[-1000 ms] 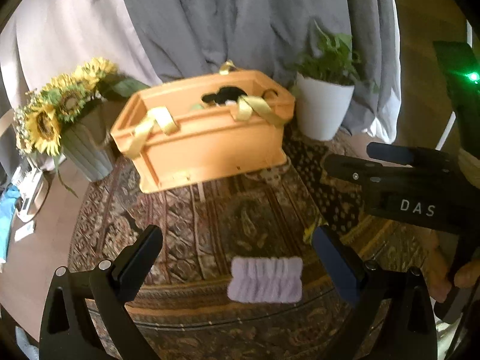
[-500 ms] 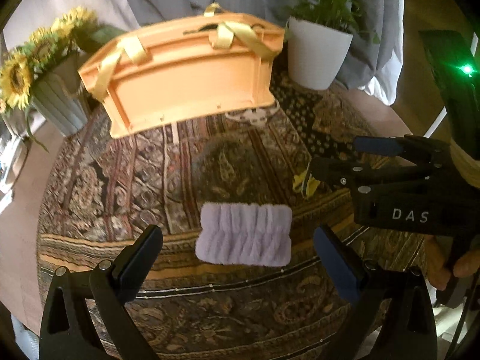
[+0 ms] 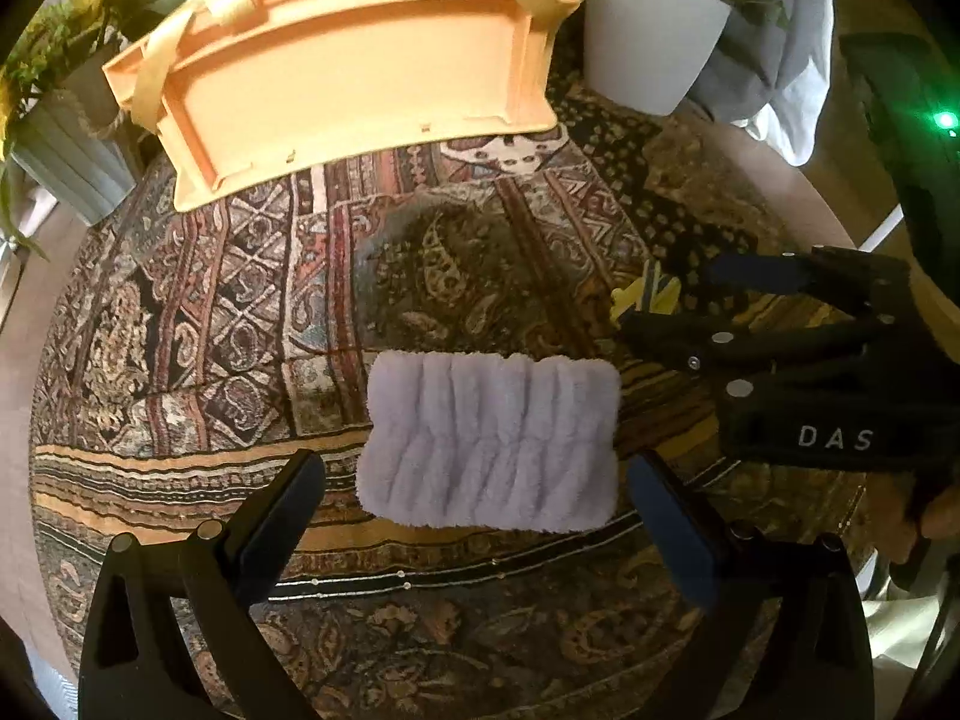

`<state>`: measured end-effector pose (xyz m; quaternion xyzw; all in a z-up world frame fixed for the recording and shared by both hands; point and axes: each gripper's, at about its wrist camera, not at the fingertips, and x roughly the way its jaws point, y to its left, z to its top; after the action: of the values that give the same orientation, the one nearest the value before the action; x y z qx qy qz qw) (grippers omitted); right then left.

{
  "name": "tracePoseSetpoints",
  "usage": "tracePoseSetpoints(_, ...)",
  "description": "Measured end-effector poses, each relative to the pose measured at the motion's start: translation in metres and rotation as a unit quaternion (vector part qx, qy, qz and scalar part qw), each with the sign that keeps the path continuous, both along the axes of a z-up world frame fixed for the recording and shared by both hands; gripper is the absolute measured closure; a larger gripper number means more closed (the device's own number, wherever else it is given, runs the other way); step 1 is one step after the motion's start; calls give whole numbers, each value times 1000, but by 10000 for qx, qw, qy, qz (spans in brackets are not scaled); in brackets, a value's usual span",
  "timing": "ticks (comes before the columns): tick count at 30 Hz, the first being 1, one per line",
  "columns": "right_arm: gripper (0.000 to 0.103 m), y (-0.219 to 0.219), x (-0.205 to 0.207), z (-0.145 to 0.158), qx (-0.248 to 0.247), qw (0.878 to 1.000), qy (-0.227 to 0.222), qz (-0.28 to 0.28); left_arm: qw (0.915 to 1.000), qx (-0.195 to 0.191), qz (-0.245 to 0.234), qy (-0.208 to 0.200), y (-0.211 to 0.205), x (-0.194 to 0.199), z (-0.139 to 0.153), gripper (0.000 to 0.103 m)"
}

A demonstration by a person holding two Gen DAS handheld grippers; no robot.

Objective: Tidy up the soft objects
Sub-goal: 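Grasp the lavender towel with the left tool while the right tool grasps the yellow-blue strap toy, then lift and carry the towel and strap toy with both tools over the crate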

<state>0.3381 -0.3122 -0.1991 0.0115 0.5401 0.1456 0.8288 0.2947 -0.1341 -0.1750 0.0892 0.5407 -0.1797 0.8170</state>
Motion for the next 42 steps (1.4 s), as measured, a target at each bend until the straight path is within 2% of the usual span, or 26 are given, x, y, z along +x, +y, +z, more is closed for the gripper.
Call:
tracePoseSetpoints(7, 26, 5, 7, -10, 3, 9999, 70, 82, 9998, -34, 113, 166, 3, 10, -15, 3)
tracePoseSetpoints(13, 30, 4, 7, -14, -19, 10000, 61, 29, 9993, -214, 153, 261, 5, 12, -20, 24)
tracePoseSetpoints(15, 37, 5, 6, -13, -36, 10000, 15, 26, 9992, -269, 134, 244, 5, 11, -19, 34)
tracePoseSetpoints(19, 49, 5, 5, -13, 62, 10000, -5, -19, 9996, -252, 118, 59, 4, 8, -13, 47)
tracePoseSetpoints(21, 49, 7, 3, -12, 17, 10000, -46, -38, 9995, -271, 136, -10, 5, 7, -9, 56)
tracePoseSetpoints(26, 49, 8, -3, -7, -14, 9999, -139, -75, 9993, -277, 198, -172, 9, 5, -1, 72)
tracePoseSetpoints(33, 49, 8, -13, 11, 52, 9990, -323, -299, 9984, -436, 246, -245, 15, 3, 5, 80)
tracePoseSetpoints(42, 49, 16, -22, 45, 132, 9963, -635, -562, 9954, -687, 326, -588, 25, -1, 28, 81)
